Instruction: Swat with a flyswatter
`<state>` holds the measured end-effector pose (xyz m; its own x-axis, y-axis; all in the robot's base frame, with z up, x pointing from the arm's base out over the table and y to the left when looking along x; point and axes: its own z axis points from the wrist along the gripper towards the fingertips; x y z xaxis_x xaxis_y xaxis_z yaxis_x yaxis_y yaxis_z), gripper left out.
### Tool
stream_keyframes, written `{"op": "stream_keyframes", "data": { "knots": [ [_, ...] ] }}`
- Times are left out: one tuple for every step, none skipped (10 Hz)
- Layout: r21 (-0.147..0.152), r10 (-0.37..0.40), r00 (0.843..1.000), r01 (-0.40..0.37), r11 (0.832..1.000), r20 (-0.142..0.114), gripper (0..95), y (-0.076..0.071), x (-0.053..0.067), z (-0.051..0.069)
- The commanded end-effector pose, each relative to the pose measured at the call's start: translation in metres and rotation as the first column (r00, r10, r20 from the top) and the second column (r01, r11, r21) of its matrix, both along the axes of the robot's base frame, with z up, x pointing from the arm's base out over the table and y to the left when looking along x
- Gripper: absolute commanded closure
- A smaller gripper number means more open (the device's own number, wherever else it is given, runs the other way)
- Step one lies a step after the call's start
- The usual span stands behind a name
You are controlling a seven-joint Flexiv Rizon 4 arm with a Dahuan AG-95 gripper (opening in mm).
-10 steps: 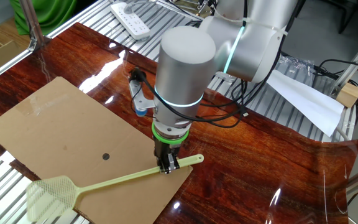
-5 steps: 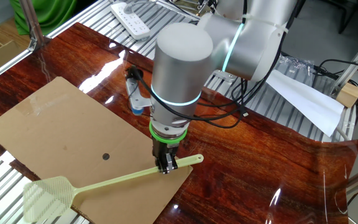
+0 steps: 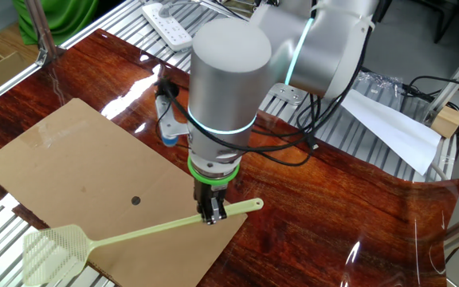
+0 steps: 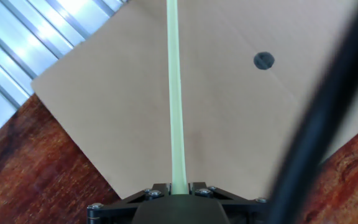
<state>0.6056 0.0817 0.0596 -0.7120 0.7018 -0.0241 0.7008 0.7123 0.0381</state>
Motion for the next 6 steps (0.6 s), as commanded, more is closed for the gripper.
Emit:
{"op": "stream_keyframes", "data": {
  "knots": [
    [0.002,-0.011,1.000,0.011,1.000,-0.022,95.0,0.006,0.003,0.014],
    [0.006,-0.025,0.999,0.025,1.000,-0.034,95.0,0.008,0.005,0.022],
    [0.006,-0.030,0.999,0.030,1.000,-0.041,95.0,0.010,0.006,0.026],
    [0.006,-0.033,0.998,0.033,0.999,-0.046,95.0,0.011,0.009,0.030],
    [0.005,-0.035,0.998,0.035,0.999,-0.048,95.0,0.012,0.011,0.033],
    [0.012,-0.042,0.998,0.043,0.999,-0.050,95.0,0.011,0.014,0.035]
  ]
}}
